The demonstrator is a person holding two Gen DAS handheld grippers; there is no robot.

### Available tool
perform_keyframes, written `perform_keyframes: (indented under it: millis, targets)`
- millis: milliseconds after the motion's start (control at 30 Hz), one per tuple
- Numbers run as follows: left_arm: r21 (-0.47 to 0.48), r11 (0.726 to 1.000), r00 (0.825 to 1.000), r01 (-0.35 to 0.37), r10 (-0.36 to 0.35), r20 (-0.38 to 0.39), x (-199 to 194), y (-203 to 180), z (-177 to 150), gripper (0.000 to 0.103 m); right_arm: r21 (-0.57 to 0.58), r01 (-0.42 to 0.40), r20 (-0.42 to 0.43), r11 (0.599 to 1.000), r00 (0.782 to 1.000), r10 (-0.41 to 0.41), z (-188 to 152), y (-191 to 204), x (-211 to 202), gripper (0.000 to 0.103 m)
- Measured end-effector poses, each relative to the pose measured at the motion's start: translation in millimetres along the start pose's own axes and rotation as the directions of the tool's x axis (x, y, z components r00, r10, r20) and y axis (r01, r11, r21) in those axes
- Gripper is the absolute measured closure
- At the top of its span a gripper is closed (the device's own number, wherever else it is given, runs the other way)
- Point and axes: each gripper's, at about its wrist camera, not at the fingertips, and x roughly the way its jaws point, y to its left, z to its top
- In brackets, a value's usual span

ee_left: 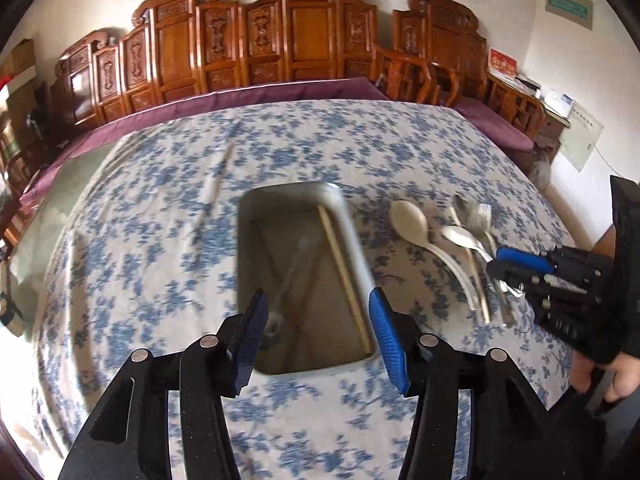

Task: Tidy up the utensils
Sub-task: 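Move both tools back toward the utensil pile, then grasp a white plastic spoon with the right tool while the left tool grasps a large white spoon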

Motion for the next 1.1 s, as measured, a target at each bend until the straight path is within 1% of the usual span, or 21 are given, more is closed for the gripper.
perform_keyframes:
  millis: [67,200,367,500,700,867,1000,1100]
  targets:
    - [0.001,1.000,1.000,0.013,-0.013,0.002,4,-10,1,0.049,0.032,0.011,-0.012,0.999,1.000,-0.010,-5,-25,2,0.079]
    - [0.014,0.999,0.999,0.039,-0.039,-0.011,18,-29,3,0.045,0.073,0.010,-0.037,0.997,0.999,-0.008,-8,-57,15,0.079]
    - [0.041,0.997,0.997,0.064,-0.062,-0.035,34,-52,3,0.045,0.065,0.018,-0.079,0.998,0.997,-0.013,-12,-84,39,0.079]
    - [0.059,0.995,0.996,0.082,-0.079,-0.049,45,-66,4,0.045,0.051,-0.001,-0.104,0.999,0.995,0.006,-16,-89,52,0.079]
    - [0.071,0.993,0.994,0.096,-0.092,-0.063,56,-79,6,0.045,0.002,-0.031,-0.129,1.000,0.991,0.031,-14,-82,63,0.079]
    - [0.071,0.992,0.993,0.103,-0.098,-0.073,63,-86,6,0.045,-0.006,-0.017,-0.147,1.000,0.989,0.016,-16,-84,66,0.079]
    - [0.070,0.992,0.992,0.103,-0.097,-0.082,68,-90,4,0.045,-0.001,-0.021,-0.161,1.000,0.987,0.020,-18,-86,68,0.079]
    - [0.073,0.992,0.992,0.098,-0.091,-0.090,72,-92,3,0.045,-0.020,-0.022,-0.168,1.000,0.986,0.018,-20,-81,70,0.079]
